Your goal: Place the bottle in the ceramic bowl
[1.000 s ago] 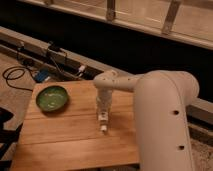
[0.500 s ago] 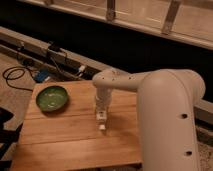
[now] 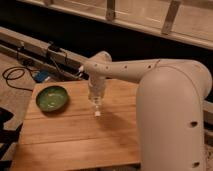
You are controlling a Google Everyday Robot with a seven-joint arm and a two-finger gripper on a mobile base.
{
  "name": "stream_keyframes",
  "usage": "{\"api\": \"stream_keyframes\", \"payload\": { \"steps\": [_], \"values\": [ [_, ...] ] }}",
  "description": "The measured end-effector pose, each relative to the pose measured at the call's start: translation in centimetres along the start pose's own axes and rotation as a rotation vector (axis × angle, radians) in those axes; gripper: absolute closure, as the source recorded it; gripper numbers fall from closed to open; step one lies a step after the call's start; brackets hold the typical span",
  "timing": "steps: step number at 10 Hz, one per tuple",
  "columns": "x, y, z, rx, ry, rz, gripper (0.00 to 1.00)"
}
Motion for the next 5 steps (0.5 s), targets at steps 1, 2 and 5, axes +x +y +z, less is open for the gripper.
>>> {"api": "stream_keyframes", "payload": {
  "steps": [1,2,5],
  "values": [
    [-1.7,1.6,-0.5,0.004,-0.009,-0.040,1.00],
    [-3.0,2.7,-0.5,0.009,-0.013,-0.075,1.00],
    [-7.5,7.8,0.1,0.014,-0.017,-0.220,1.00]
  ]
}}
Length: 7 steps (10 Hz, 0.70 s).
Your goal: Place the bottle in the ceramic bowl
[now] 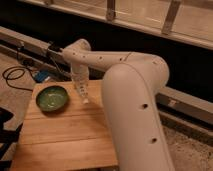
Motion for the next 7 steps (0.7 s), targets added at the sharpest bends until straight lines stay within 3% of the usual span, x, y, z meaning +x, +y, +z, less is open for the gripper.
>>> {"api": "stream_keyframes", "payload": {
  "steps": [2,4,7],
  "values": [
    [-3.0,3.3,0.5,-0.016,0.003,-0.104,1.00],
    [-3.9,5.4,0.6,-0.023,0.019,-0.150,1.00],
    [-3.8,4.9,0.7,-0.016,0.021,-0.147,1.00]
  ]
}}
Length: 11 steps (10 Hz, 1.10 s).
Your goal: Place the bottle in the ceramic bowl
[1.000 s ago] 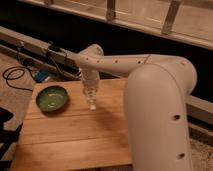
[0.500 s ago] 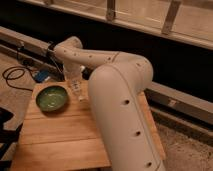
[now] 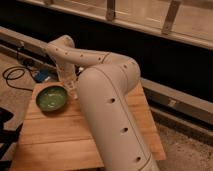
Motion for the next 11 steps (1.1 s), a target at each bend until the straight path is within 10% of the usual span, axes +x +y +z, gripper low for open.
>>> {"api": "stream_keyframes", "payload": {
  "steps": [3,7,11],
  "values": [
    [0.1,0.2,0.0,-0.011,-0.005,-0.026,1.00],
    [-0.7,6.0,-0.9,-0.032,-0.054,-0.345,1.00],
    [-2.2,9.2,-1.6,-0.044,-0.081,-0.519,1.00]
  ]
}}
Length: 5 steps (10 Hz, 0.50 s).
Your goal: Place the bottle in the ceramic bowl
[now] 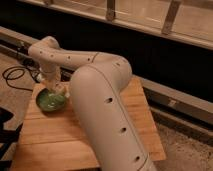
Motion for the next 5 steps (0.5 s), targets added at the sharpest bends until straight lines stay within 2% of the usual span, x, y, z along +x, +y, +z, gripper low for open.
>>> {"api": "stream_keyframes", "payload": {
  "steps": [2,3,5],
  "values": [
    [-0.95,0.14,0.25,-0.018,-0.004,-0.026,0.99],
    [-0.93,0.10,0.24,-0.018,-0.004,-0.026,0.93],
    [-0.80,-0.09,0.21,-0.017,-0.004,-0.023,0.71]
  ]
}}
